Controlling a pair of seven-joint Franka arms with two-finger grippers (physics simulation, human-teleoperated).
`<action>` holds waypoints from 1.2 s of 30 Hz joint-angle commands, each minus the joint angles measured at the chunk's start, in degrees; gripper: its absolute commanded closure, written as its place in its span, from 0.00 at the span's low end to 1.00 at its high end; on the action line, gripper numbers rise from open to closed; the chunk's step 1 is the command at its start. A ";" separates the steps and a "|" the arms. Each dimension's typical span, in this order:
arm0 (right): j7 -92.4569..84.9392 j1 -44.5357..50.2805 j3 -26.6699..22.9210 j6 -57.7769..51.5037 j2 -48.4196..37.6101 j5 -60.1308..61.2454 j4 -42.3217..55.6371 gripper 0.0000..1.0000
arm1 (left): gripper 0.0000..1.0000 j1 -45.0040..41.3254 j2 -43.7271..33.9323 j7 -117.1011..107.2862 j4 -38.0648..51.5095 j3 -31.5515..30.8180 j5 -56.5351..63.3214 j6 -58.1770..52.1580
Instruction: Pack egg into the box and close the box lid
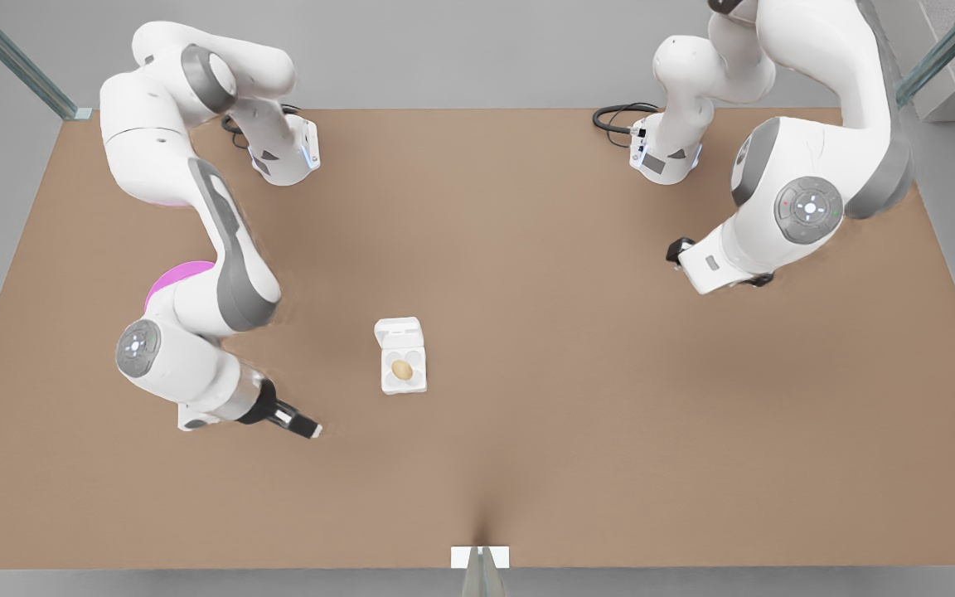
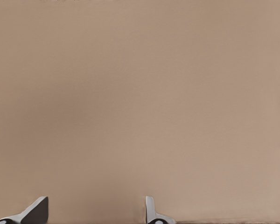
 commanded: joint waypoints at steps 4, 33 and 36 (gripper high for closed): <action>-41.00 4.76 -17.04 -10.10 -23.50 -7.50 -25.72 0.00 | 0.57 -24.19 20.50 -99.82 13.62 -0.13 -16.81 23.28; -42.32 0.72 -17.65 -26.59 -20.43 -10.93 -9.31 0.00 | 0.79 -29.20 43.35 -75.66 15.11 -1.62 -19.45 69.87; -42.32 0.63 -17.65 -26.59 -20.43 -10.93 -9.31 0.00 | 0.79 -28.41 43.35 -75.39 15.11 -1.62 -19.45 69.87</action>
